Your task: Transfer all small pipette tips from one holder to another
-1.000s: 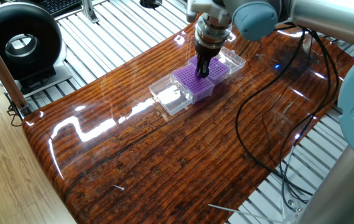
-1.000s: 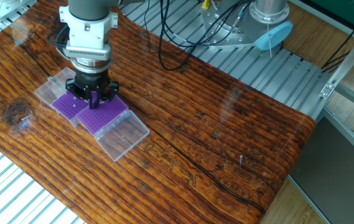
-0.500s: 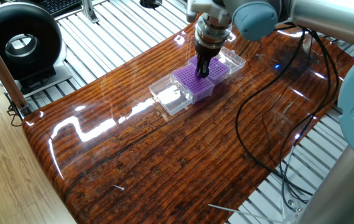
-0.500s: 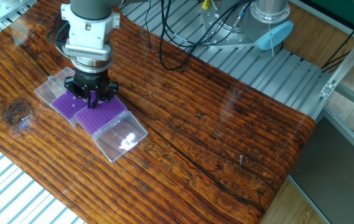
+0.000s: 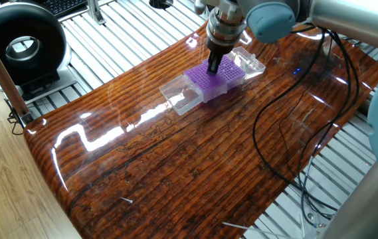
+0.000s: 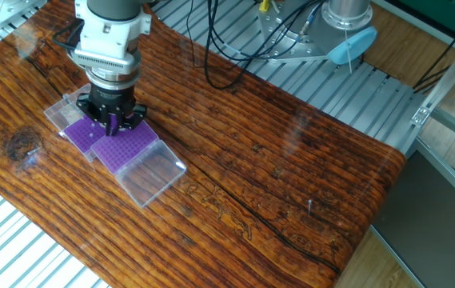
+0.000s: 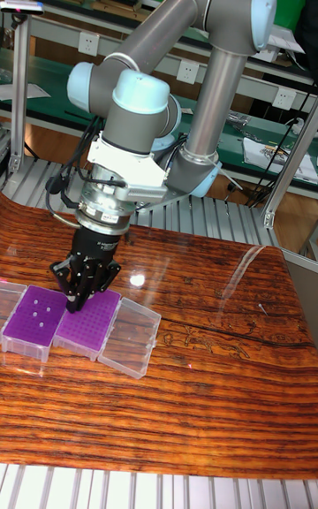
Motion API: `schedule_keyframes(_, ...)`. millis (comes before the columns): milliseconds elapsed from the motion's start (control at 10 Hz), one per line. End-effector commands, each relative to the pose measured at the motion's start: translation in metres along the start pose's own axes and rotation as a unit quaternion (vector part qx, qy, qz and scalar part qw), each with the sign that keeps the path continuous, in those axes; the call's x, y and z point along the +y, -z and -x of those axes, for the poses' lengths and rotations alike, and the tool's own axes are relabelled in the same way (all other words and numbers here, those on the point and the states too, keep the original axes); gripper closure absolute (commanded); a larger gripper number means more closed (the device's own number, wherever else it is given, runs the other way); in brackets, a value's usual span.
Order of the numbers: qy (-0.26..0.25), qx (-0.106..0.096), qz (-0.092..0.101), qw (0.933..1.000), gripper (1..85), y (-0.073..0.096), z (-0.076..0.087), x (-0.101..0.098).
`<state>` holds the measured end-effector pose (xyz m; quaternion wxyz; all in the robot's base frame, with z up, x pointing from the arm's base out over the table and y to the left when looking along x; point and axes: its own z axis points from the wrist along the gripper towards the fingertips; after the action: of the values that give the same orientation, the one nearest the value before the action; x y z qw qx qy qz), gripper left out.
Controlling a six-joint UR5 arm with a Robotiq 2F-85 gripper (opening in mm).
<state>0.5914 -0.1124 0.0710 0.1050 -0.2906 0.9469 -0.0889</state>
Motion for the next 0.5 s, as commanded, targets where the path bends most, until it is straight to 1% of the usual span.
schedule_keyframes(0,-0.034,-0.004,-0.010,0.9994,84.3,0.0054,0.0015,-0.0076)
schedule_keyframes(100,-0.037,-0.004,-0.014,0.9992,84.3,0.0063,0.0009,-0.0095)
schedule_keyframes(200,-0.043,-0.003,-0.013,0.9990,84.3,0.0077,0.0000,-0.0092)
schedule_keyframes(300,-0.043,0.004,-0.018,0.9989,84.3,0.0104,-0.0028,-0.0120)
schedule_keyframes(400,-0.043,0.004,-0.019,0.9989,84.3,0.0113,-0.0033,-0.0133)
